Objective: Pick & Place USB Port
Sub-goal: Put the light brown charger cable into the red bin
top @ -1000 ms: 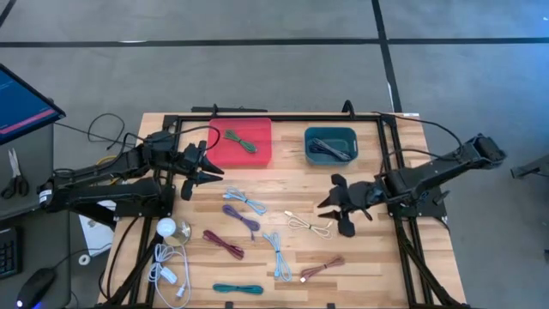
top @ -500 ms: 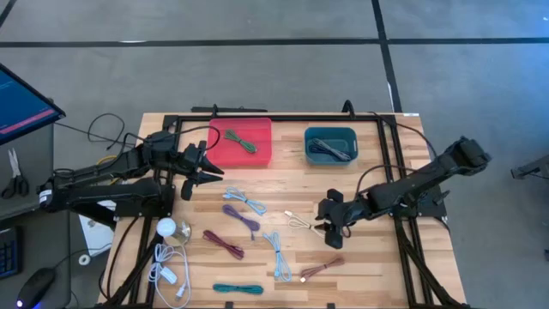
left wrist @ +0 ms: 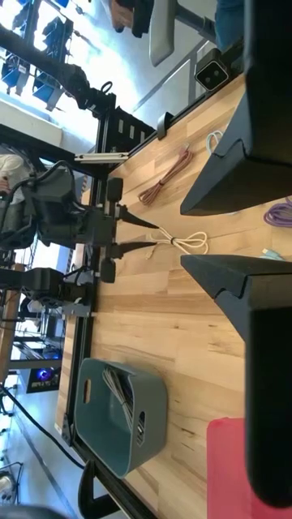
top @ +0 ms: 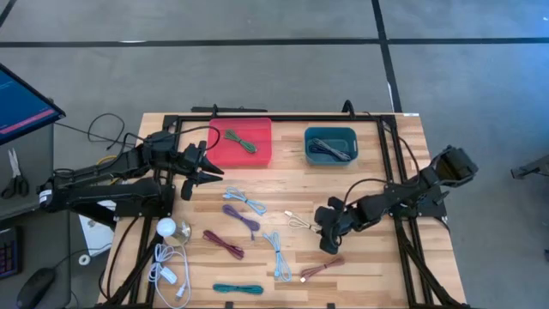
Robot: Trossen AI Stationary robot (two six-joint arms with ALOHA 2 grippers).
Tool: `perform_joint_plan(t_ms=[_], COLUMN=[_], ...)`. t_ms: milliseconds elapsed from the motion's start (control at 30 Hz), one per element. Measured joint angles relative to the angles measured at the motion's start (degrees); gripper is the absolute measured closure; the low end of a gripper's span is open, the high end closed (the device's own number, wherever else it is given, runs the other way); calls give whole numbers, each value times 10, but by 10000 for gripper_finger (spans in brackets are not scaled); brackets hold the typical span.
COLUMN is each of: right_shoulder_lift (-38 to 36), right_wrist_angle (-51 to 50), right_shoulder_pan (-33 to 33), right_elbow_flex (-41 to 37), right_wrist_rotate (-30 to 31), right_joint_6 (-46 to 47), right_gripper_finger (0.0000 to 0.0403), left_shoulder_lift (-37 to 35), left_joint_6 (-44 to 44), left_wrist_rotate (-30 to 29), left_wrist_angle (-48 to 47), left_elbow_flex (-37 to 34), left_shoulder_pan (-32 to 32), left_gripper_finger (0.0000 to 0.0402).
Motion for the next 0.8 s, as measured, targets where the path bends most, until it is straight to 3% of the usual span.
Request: perform_joint_plan(t_ms=[800], right_shoulder_lift=[-1], right_wrist_angle=[-14], right_shoulder_pan=[7], right_elbow_flex=[0], right_wrist_rotate=[-1], right_joint_6=[100], right_gripper_finger=[272], left_shoulder_lift=[0], left_joint_6=[0], left_wrist_rotate=[0], left_wrist_angle=[0], left_elbow_flex=[0], left_shoulder_pan=[0], left_gripper_finger=[314])
